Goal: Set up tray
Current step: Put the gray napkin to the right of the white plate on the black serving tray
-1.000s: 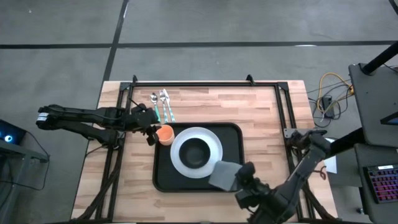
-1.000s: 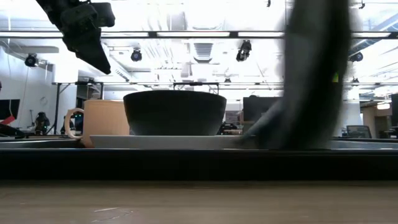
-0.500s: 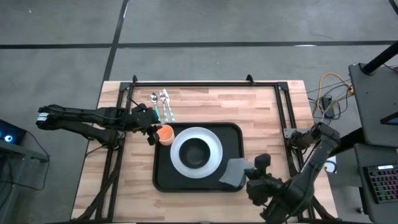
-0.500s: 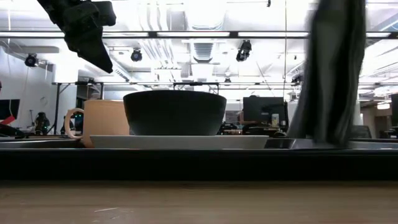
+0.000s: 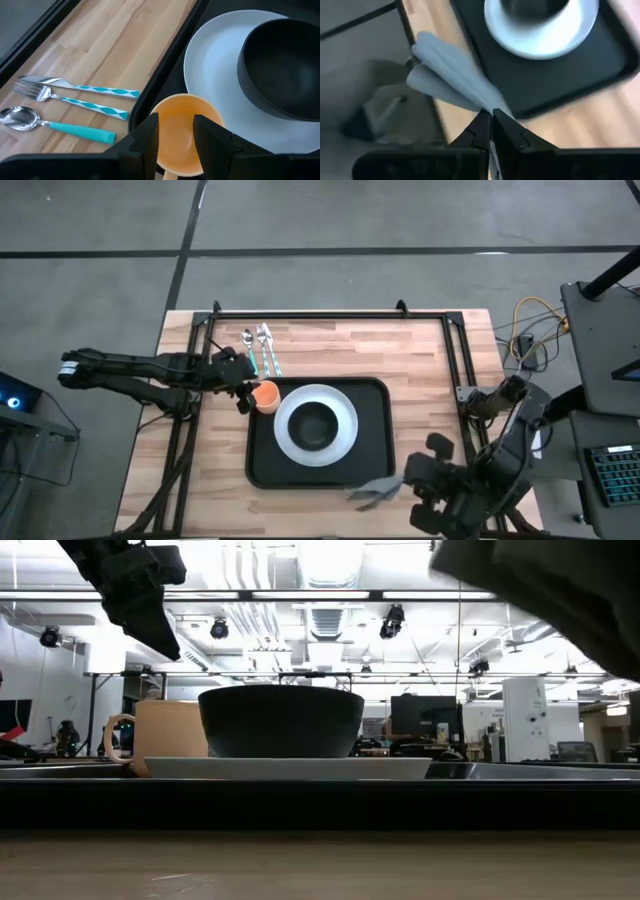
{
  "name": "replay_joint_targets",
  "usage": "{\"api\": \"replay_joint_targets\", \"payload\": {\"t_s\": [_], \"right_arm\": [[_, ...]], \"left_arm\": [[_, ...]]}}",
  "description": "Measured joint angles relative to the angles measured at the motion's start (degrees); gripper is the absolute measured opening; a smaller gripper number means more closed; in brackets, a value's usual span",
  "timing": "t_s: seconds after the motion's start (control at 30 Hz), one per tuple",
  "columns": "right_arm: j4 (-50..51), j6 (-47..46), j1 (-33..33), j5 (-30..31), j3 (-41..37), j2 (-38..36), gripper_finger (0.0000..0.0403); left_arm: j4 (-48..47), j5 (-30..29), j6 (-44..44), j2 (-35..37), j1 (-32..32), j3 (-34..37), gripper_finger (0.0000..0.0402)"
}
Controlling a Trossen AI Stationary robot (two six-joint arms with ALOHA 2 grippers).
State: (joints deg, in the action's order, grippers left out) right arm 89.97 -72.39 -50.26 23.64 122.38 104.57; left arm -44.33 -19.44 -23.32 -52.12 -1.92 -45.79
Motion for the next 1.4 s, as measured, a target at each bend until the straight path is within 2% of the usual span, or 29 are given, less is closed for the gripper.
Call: {"api": "replay_joint_targets", "payload": {"t_s": [0.17, 0.3, 0.73, 0.87, 1.0, 1.07, 1.17, 1.23, 1.4], "right_arm": [[-0.05, -11.91, -2.12, -5.56, -2.64, 0.28, 0.0008], [-3.95, -13.8, -1.94, -11.14, -5.48, 0.3, 0.0008], [-3.41, 3.47, 6.01, -10.85, -7.05, -1.72, 0.0008], [-3.57, 6.84, 8.95, -11.11, -12.33, -3.59, 0.0008], [-9.07, 7.34, 10.21, -15.03, -18.72, -6.9, 0.0008], [-14.5, 6.42, 8.96, -15.3, -20.86, -9.69, 0.0008], [-21.69, 4.22, 5.26, -12.29, -22.58, -12.05, 0.0008], [-22.05, 2.08, 2.34, -10.14, -22.71, -12.04, 0.0008], [-22.44, -3.81, -3.46, -9.14, -22.67, -10.68, 0.0008]], "left_arm": [[-0.01, 0.0, -0.01, 0.0, 0.01, 0.94, 0.0102], [-0.01, 0.0, -0.01, -0.02, 0.01, 1.17, 0.0102], [0.03, 0.04, -1.47, -0.02, 0.01, 1.2, 0.0102], [0.19, 0.04, -1.56, -0.02, 0.01, 1.2, 0.0102], [0.27, 0.04, -1.56, -0.02, 0.01, 1.2, 0.0102], [0.27, 0.04, -1.56, -0.02, 0.0, 1.2, 0.0102], [0.24, 0.25, -1.56, -0.02, 0.01, 1.2, 0.0102], [0.23, 0.33, -1.98, -0.02, 0.0, 1.21, 0.0102], [0.25, 2.18, -3.42, -0.02, 0.01, 1.2, 0.0102]]}}
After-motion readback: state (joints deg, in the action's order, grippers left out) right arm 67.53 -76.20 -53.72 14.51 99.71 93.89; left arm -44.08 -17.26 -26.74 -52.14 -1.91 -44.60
